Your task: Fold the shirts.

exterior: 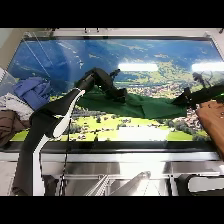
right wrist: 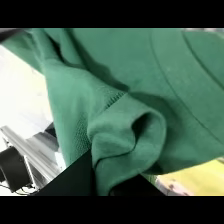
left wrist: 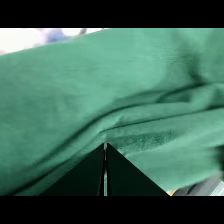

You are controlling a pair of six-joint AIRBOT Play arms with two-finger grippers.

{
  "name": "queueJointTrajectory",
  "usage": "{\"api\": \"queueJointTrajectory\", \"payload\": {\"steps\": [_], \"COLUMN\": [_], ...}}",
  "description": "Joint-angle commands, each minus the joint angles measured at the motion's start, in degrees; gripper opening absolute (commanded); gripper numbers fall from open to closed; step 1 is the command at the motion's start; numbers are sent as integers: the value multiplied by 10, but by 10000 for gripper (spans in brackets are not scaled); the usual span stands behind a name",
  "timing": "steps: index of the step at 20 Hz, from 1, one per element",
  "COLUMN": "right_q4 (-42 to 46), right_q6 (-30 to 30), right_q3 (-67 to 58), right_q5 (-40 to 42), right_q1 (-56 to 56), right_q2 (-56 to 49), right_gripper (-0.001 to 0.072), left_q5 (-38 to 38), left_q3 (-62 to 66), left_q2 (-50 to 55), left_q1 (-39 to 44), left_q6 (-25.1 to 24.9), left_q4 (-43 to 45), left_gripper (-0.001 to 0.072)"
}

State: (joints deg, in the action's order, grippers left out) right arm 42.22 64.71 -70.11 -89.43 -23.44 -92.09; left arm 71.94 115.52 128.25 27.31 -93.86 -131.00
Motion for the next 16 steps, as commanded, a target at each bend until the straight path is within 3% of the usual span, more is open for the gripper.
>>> {"api": "queueJointTrajectory", "payload": {"steps": [1, 5, 7, 10, 12, 16], "right_q4": [-96, -216, -228, -232, -234, -295], "right_q6": [-28, -39, -37, -17, -13, -10], "right_q3": [-9, -42, -42, -42, -42, -46], "right_q5": [-40, -40, -23, 43, 121, 381], "right_q1": [-33, -33, 10, 127, 233, 435], "right_q2": [29, 49, 51, 51, 51, 17], "right_gripper": [19, 19, 19, 19, 19, 19], "left_q5": [13, 64, 88, 161, 162, 160], "left_q3": [0, 41, 25, -61, -153, -363], "left_q2": [9, -2, -52, -172, -273, -451], "left_q1": [15, 32, 18, -69, -151, -327], "left_q6": [18, -6, -42, -82, -97, -130], "left_q4": [-29, -142, -142, -111, -64, -54], "left_gripper": [24, 25, 26, 25, 25, 26]}}
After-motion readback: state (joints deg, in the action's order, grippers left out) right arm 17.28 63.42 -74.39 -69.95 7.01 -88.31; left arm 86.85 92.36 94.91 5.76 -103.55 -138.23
